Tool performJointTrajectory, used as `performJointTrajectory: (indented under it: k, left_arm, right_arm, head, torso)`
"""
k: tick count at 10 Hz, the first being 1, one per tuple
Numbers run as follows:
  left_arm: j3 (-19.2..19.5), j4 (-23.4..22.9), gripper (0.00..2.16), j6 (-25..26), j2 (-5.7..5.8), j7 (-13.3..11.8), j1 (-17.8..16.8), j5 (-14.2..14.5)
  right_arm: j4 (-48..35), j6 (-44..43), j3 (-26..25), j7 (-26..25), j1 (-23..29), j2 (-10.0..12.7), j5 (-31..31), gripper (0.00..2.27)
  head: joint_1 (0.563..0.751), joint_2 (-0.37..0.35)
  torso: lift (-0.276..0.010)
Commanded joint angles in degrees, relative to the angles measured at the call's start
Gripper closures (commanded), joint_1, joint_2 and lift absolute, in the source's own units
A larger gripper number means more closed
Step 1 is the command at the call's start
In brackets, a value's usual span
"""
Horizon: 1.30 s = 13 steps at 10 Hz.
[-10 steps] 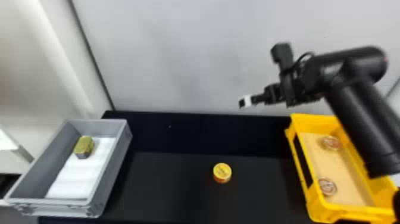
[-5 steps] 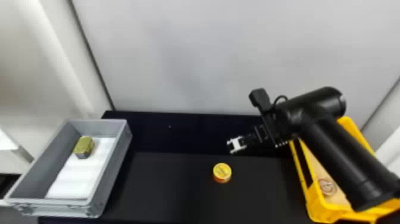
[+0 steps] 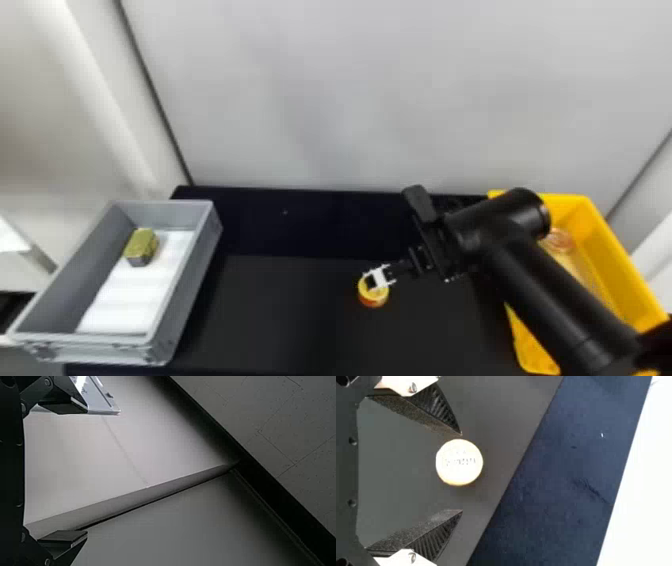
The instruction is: Pick up the round yellow can and place it in the yellow rectangular box
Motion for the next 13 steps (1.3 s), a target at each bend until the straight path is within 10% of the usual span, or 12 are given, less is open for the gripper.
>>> performJointTrajectory:
  k: [1, 13]
  left_arm:
    - [-0.47, 0.22, 0.16, 0.00, -0.08, 0.00, -0.40, 0.00]
    - [-0.39, 0.22, 0.15, -1.40, 0.00, -0.09, -0.05, -0.09]
  right_arm:
    - [0.93, -1.01, 1.04, -0.05, 0.36, 0.56, -0.10, 0.08]
    - [9.28, -13.76, 1.92, 0.21, 2.03, 2.58, 2.27, 0.07]
  head:
    - [0.694, 0.054]
    - [0.694, 0.054]
  torso:
    - [-0.003]
    - [-0.003]
